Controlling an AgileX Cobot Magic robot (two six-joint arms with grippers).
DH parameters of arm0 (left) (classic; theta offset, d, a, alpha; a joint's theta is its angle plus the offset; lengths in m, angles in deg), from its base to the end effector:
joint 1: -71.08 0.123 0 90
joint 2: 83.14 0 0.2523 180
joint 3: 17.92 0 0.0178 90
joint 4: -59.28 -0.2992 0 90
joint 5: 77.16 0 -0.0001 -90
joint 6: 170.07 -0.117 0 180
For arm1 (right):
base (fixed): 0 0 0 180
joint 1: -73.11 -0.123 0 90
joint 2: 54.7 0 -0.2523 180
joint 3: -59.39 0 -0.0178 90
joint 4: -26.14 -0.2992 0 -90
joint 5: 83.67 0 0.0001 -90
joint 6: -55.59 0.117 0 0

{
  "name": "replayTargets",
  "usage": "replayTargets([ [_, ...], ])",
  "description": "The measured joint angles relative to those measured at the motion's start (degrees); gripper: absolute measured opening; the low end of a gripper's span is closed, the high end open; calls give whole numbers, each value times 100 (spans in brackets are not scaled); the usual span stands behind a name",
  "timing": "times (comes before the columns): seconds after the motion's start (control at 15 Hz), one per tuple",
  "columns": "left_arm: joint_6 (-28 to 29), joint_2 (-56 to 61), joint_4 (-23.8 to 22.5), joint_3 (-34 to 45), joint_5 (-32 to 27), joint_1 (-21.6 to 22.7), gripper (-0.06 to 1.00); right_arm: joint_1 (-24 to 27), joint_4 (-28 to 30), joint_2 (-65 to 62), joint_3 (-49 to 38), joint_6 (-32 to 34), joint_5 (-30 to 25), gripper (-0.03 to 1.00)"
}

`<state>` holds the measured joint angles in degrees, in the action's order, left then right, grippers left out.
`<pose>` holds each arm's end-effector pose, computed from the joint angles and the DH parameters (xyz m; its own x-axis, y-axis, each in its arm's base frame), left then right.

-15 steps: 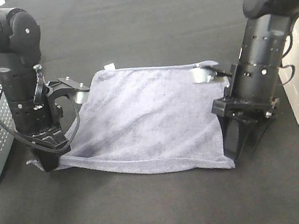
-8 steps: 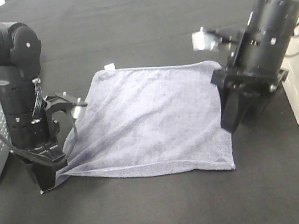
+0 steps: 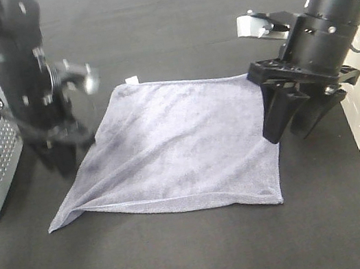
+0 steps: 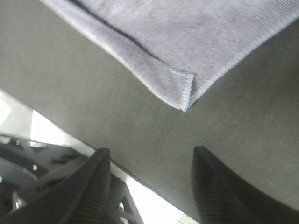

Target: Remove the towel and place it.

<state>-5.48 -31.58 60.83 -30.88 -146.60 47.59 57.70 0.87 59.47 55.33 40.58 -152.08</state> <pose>0.3881 -0.1719 0.0914 -0.7815 0.6193 0.0763 0.6176 0.7851 -0.0464 0.3411 0.1422 0.1203 -0.9379 -0.3441 0.0442 -0.2987 0.8659 0.4013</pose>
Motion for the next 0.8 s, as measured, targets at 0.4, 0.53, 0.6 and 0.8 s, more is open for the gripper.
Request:
replayTargets([
  [0.4,1146,1341,-665,-155,6,206,27,-1180,1301,29,-57,1501,1404,48],
  [0.53,1364,1793,-676,-155,0,762,28,-1261,1324,132,-275,1656,1536,48],
  [0.6,1438,1988,-682,-155,-6,1060,32,-1261,1324,138,-355,1730,1558,48],
  [0.8,1541,2332,-688,-155,-11,1851,49,-1261,1318,132,-361,1891,1644,48],
])
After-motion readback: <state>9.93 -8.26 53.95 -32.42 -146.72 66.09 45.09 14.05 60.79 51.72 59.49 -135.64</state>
